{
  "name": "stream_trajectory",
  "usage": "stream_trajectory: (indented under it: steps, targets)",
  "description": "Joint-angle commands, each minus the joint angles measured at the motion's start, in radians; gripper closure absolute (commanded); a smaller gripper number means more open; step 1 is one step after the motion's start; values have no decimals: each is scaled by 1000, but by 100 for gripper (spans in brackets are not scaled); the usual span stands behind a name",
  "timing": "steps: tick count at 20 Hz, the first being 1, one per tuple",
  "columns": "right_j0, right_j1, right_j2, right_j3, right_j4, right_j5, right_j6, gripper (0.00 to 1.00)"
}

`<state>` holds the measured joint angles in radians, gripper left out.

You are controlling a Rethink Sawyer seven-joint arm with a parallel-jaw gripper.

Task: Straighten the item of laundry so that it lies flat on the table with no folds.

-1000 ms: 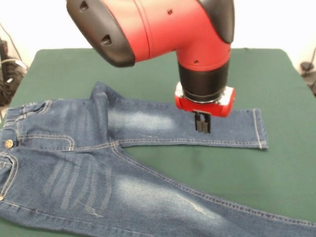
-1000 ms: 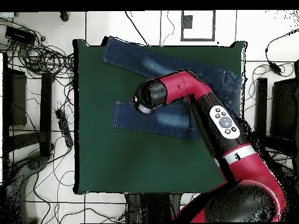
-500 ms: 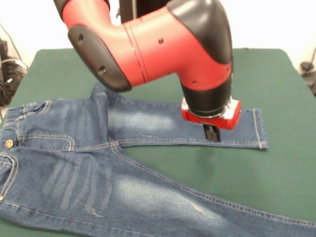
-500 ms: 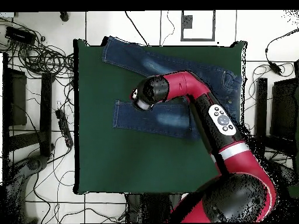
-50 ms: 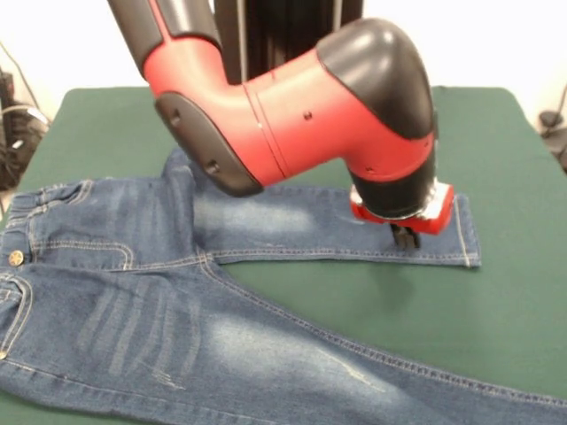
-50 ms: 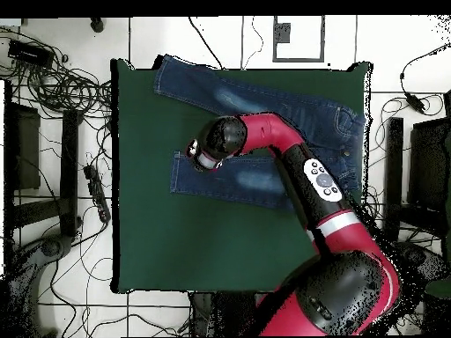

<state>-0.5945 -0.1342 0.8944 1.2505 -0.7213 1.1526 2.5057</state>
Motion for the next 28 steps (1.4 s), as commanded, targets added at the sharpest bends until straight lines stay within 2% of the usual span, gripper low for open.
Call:
stream_trajectory:
  steps: [1,5,9,18,28]
  targets:
    - [27,-11,-37,26,36,133,-384,100]
    - [16,-20,-40,65,23,125,-369,100]
    - [28,-1,-49,42,15,132,-369,100]
    - [92,148,-62,-143,-37,103,-453,100]
    - [144,229,-79,-276,-32,175,-525,100]
